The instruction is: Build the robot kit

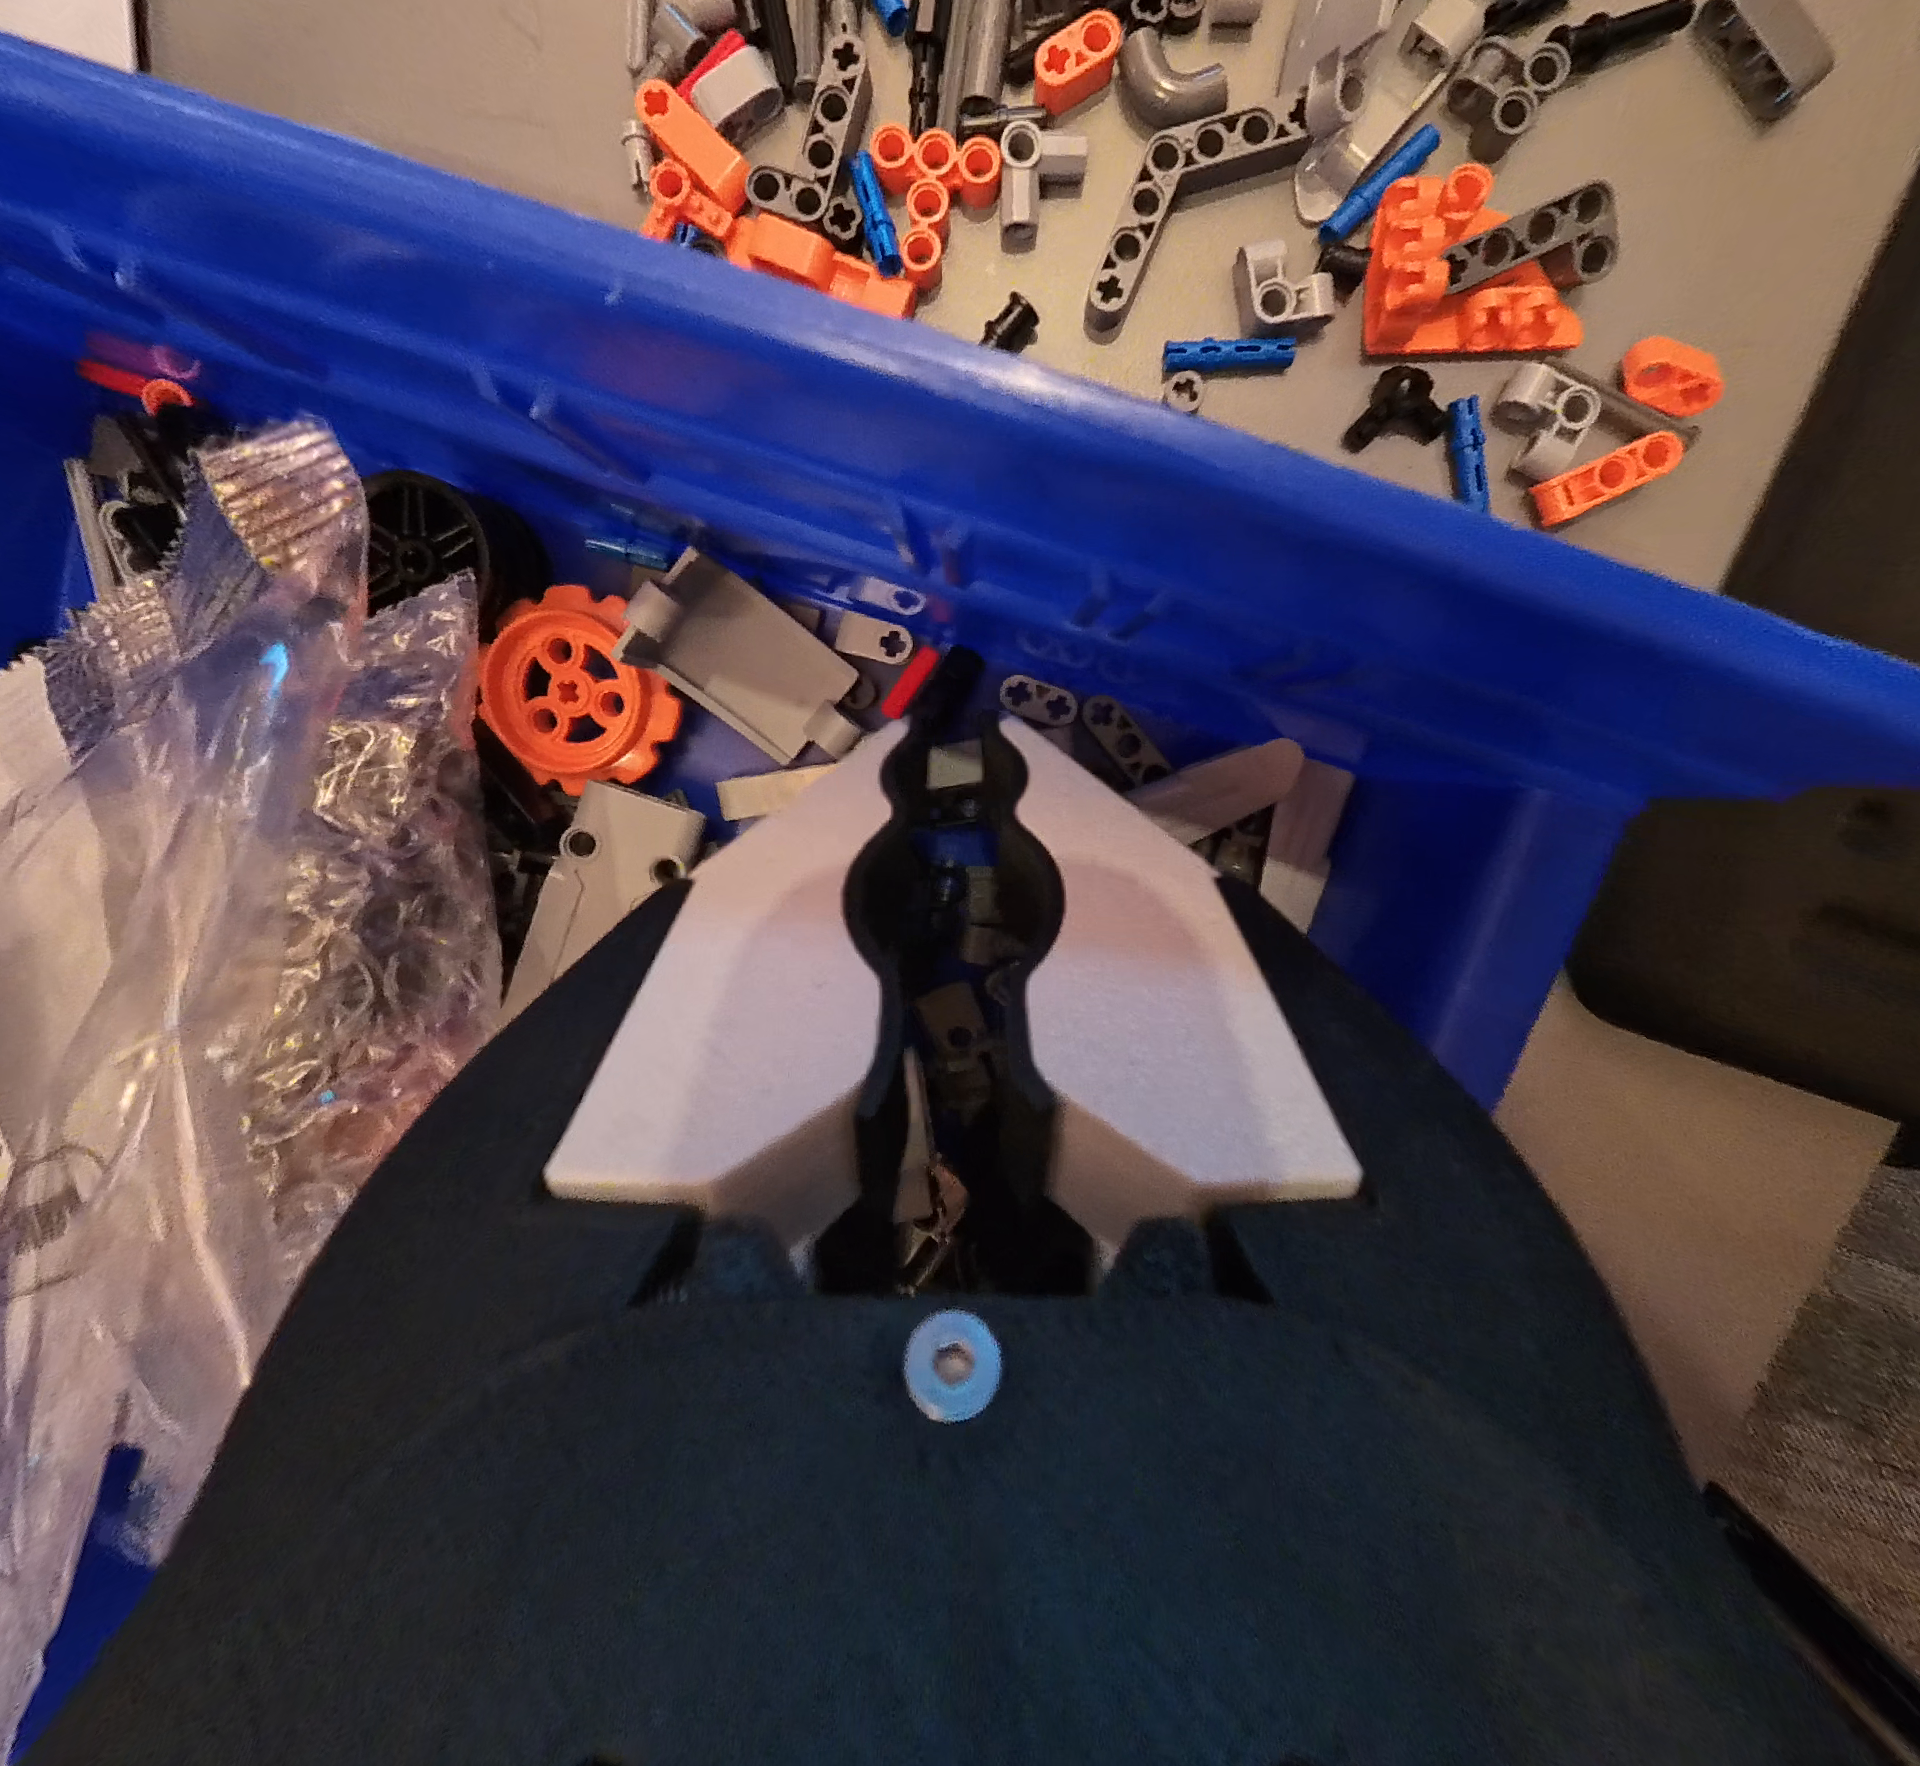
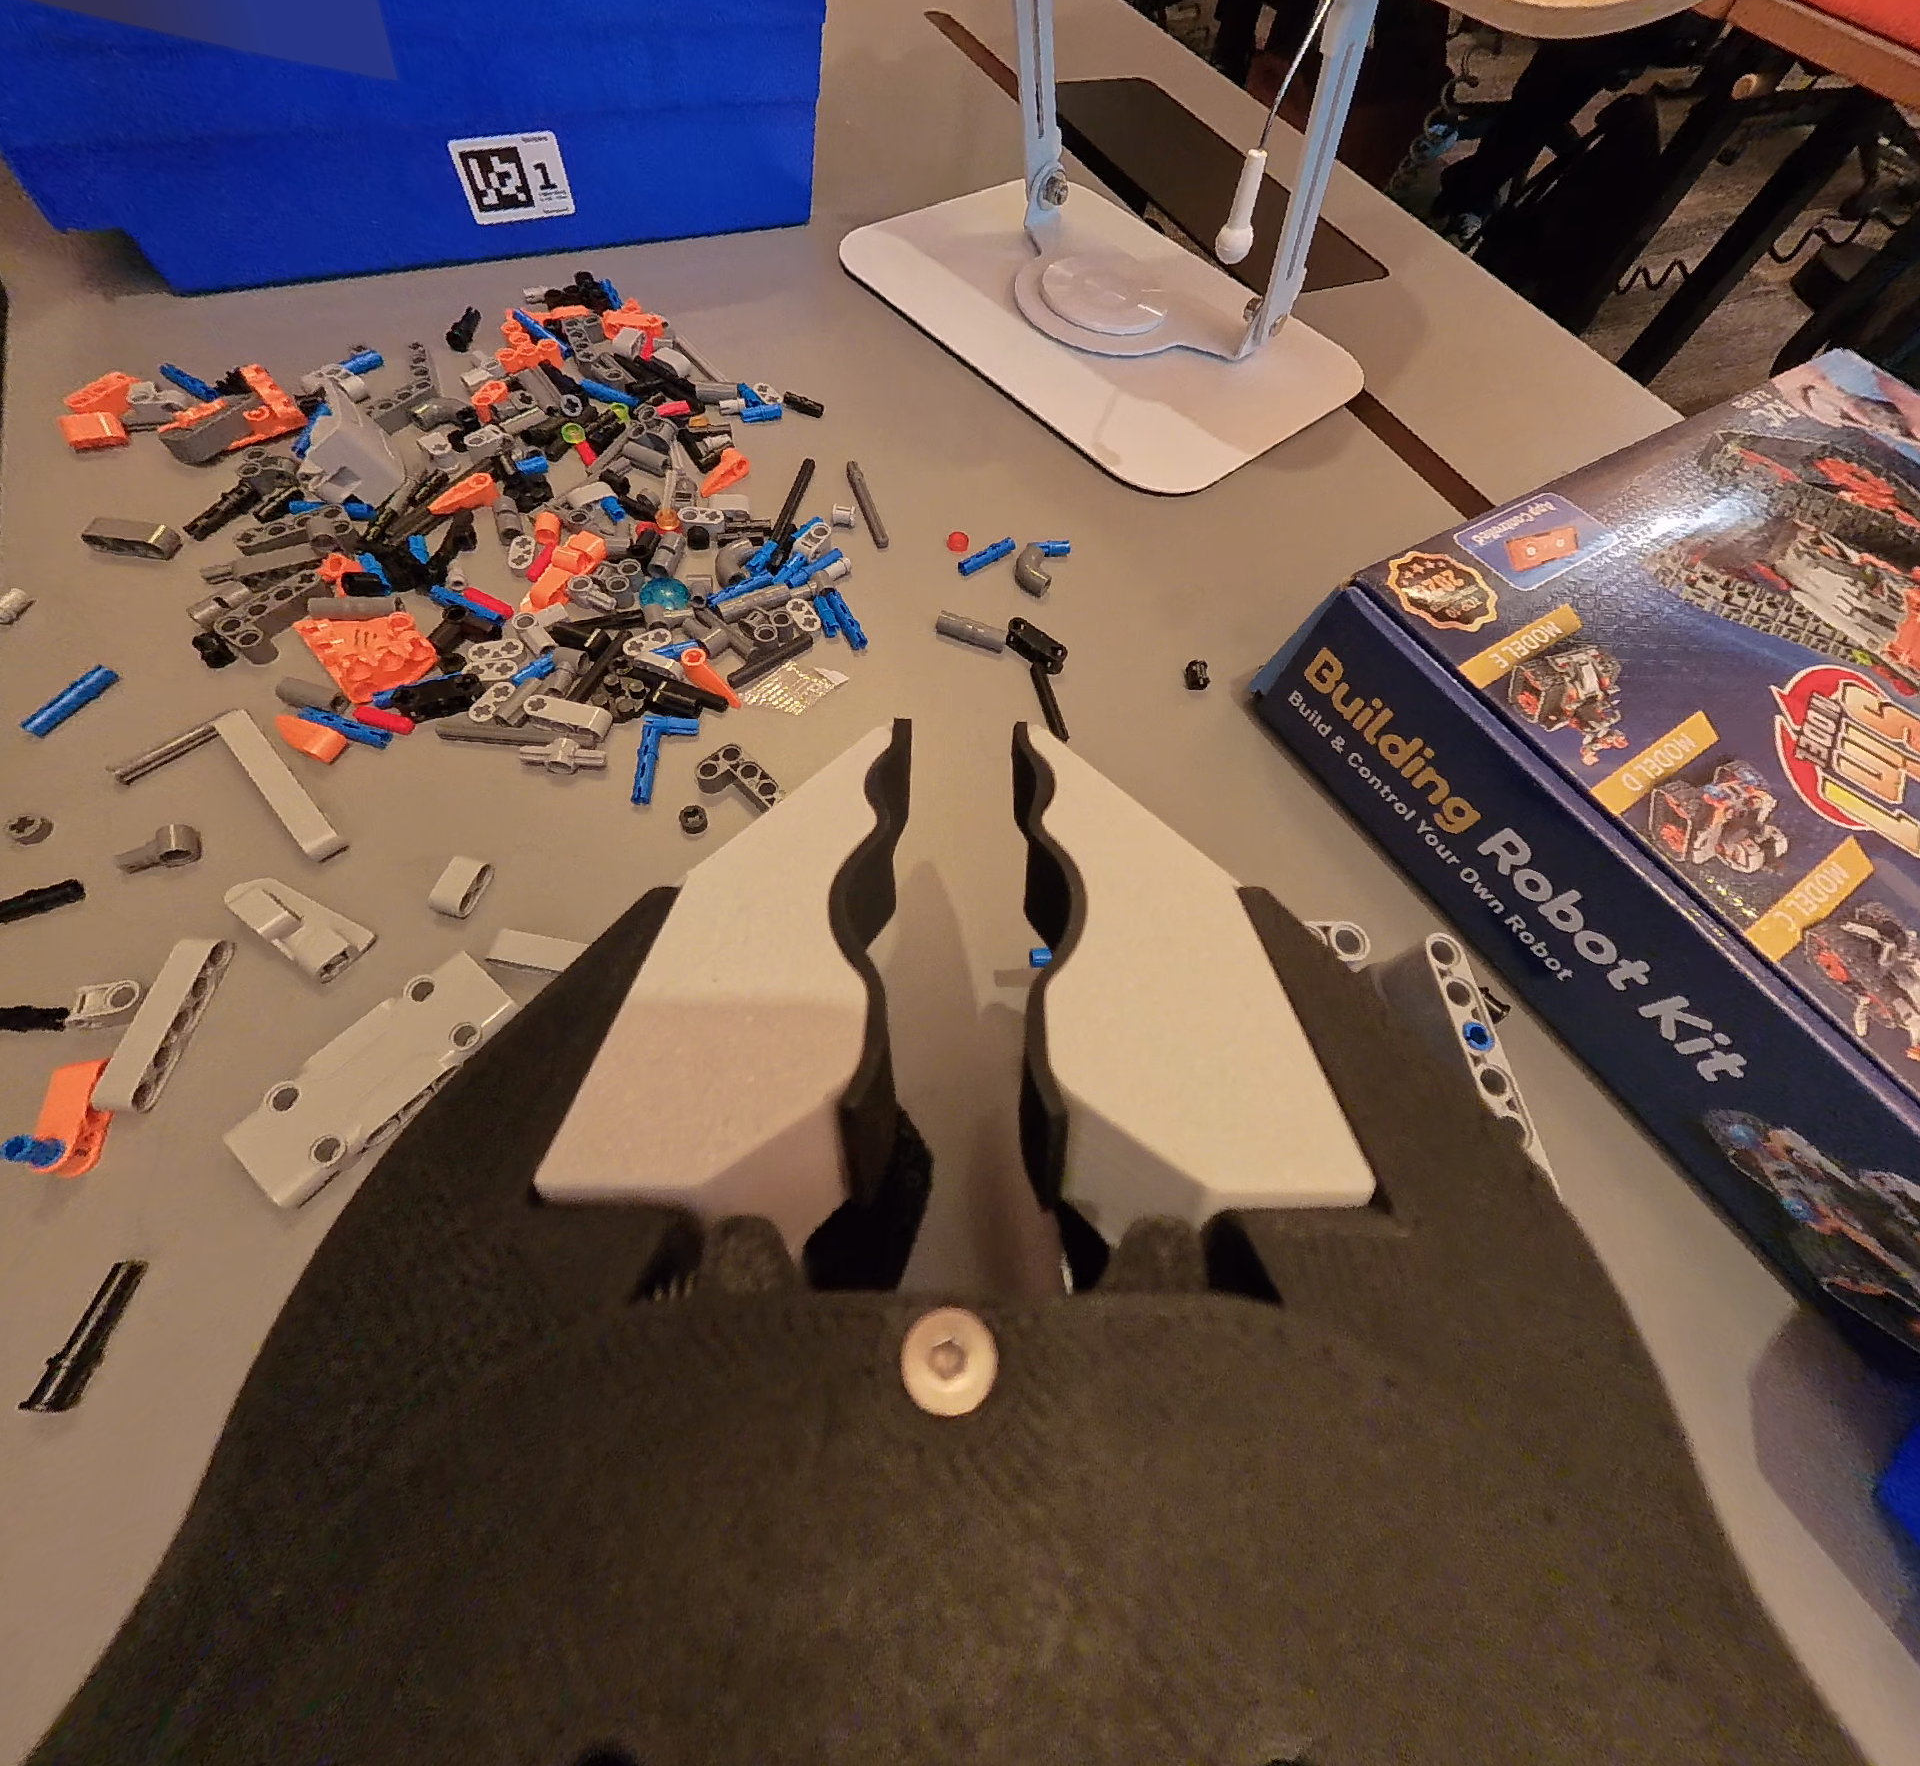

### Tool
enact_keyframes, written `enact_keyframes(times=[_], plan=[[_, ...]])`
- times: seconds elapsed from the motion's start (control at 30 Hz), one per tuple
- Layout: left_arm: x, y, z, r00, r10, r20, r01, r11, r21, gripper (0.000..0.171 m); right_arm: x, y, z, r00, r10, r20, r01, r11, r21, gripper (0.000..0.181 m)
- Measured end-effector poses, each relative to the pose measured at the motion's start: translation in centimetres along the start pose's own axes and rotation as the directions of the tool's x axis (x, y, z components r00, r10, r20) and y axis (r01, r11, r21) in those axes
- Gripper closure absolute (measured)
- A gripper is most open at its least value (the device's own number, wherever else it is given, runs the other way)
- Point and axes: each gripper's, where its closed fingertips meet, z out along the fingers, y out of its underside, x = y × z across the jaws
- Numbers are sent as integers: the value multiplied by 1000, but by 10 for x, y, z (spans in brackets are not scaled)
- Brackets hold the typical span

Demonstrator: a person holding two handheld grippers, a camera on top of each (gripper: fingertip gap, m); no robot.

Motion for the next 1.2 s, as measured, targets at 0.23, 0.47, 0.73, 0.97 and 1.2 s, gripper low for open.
enact_keyframes(times=[0.23,0.47,0.73,0.97,1.2], plan=[[-4,-1,3,999,34,18,-34,999,-10,155,0,0,0,1000,1,0,-1,1000,0,164],[-4,1,7,996,83,17,-83,996,-30,164,1,0,-1,1000,0,-2,0,1000,0,164],[0,1,6,992,119,31,-119,993,-12,165,1,1,0,1000,0,-2,0,1000,-2,164],[3,-2,7,992,127,19,-127,992,-9,164,1,1,0,1000,0,-2,0,1000,-3,164],[2,-2,7,991,128,31,-128,992,-9,166,1,0,-1,1000,-1,-2,1,1000,-1,164]])
